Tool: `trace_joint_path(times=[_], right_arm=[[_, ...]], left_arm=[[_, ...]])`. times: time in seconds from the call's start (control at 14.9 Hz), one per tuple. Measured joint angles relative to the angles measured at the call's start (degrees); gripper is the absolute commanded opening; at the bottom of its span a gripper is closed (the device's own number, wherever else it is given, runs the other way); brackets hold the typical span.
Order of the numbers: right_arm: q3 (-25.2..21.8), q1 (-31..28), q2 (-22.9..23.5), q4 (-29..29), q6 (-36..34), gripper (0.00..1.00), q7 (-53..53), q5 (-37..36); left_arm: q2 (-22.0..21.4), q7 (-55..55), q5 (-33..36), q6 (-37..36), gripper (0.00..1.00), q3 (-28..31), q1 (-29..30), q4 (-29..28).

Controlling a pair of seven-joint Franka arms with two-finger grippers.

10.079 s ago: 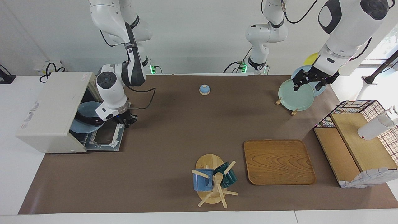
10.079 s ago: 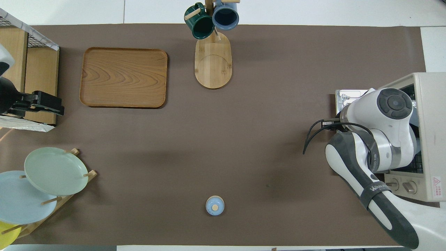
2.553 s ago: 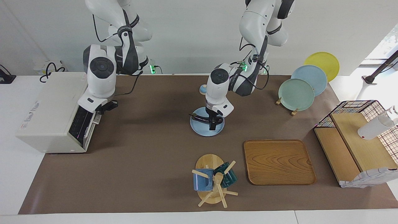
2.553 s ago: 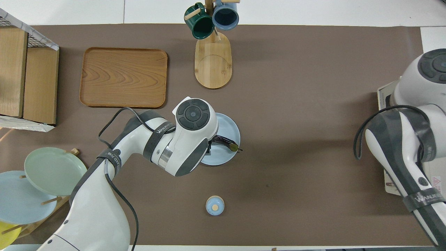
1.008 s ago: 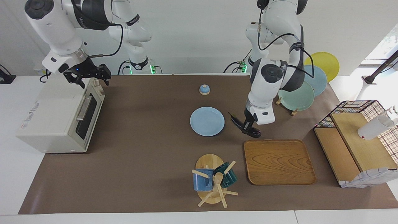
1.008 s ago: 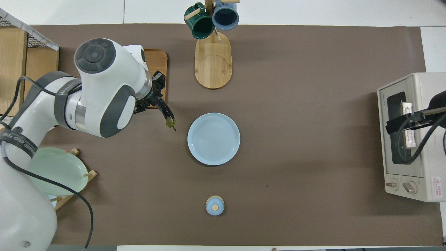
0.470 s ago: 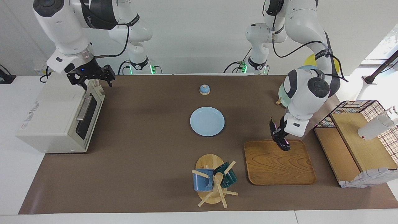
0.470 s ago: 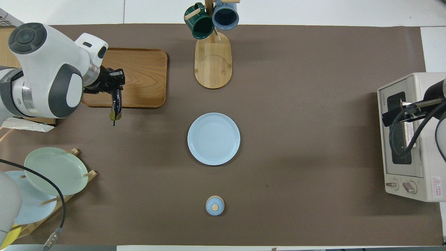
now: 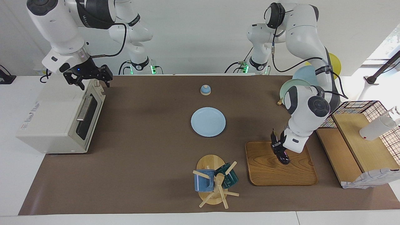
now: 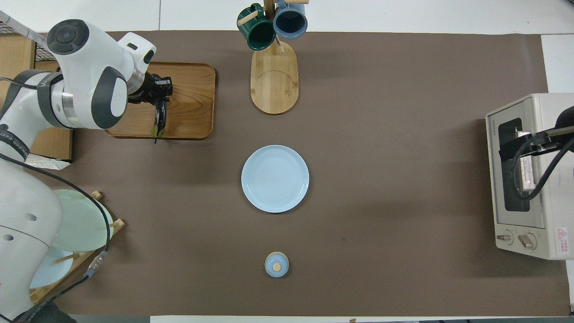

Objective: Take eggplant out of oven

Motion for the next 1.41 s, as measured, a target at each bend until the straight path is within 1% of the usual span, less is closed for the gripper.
trace_joint_path(times=[0.2, 0.27, 0.34, 0.6, 0.87, 0.94, 1.08, 1.41], right_arm=[[-0.66, -0.12, 0.0, 0.22, 0.0, 1.0, 0.01, 0.07], [-0.65, -0.11, 0.0, 0.34, 0.0, 1.0, 0.01, 0.18], [-0.64, -0.09, -0.01, 0.41, 0.0, 1.0, 0.01, 0.49], [-0.76, -0.54, -0.35, 0.51, 0.0, 1.0, 0.18, 1.26], [-0.82, -0.82, -0.44, 0.53, 0.0, 1.0, 0.18, 1.33], [-0.81, -0.81, -0.44, 0.53, 0.0, 1.0, 0.18, 1.34], [-0.81, -0.81, -0.44, 0.53, 0.0, 1.0, 0.18, 1.35], [-0.76, -0.8, -0.44, 0.56, 0.0, 1.0, 0.18, 1.35]], left_arm=[[0.15, 3.65, 0.02, 0.29, 0.0, -0.07, 0.06, 0.0], [0.15, 4.38, 0.02, 0.39, 0.16, -0.18, 0.05, 0.0], [0.15, 4.73, 0.02, 0.47, 0.99, -0.29, 0.04, 0.0], [0.15, 5.12, 0.02, 0.27, 1.0, -0.24, 0.18, 0.04], [-0.68, 5.22, 0.02, -2.52, 1.0, -0.1, 0.41, 1.24], [-1.7, 5.22, 0.02, -3.28, 1.0, -0.09, 0.6, 1.46], [-5.06, 5.22, 0.02, -6.71, 1.0, -0.02, 1.22, 1.56], [-15.76, 5.24, 0.02, -17.82, 1.0, 0.05, 3.59, 1.55]])
